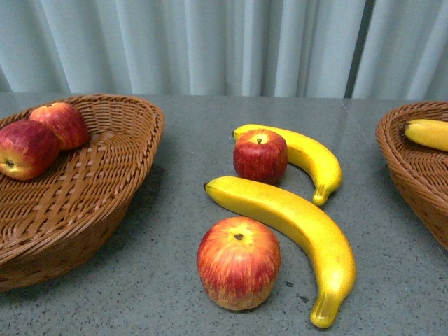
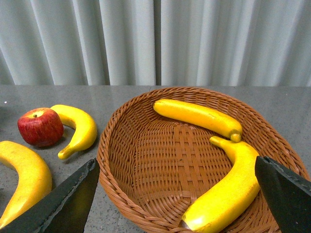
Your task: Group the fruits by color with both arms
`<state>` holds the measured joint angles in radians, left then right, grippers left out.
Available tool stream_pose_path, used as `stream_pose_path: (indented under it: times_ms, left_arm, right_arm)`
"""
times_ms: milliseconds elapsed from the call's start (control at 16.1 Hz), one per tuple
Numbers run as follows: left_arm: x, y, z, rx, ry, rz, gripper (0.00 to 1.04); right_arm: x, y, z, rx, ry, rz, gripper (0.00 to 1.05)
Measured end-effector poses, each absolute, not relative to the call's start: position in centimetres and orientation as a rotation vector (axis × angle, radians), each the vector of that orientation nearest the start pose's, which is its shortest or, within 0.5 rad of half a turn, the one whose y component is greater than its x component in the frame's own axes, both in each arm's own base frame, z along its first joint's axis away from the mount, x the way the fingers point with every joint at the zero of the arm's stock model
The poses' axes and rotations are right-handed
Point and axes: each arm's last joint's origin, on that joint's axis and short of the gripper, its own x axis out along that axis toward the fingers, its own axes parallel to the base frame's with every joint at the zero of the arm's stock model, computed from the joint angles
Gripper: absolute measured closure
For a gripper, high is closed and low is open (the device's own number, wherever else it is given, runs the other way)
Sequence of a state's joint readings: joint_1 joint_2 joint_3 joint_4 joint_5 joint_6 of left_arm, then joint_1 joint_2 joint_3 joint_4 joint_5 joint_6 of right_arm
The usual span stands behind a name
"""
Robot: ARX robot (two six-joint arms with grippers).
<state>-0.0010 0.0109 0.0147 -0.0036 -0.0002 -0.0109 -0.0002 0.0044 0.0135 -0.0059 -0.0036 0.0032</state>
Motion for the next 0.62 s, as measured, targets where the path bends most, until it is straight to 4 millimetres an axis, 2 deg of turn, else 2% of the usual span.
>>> stream_pose_path:
  times_ms: [623]
  left_arm:
    - [9.75, -0.01, 16.73, -0.011, 0.0, -0.001, 0.07]
  right_arm:
    - [9.71, 0.01, 16.72, 0.003, -0.003, 0.003, 0.07]
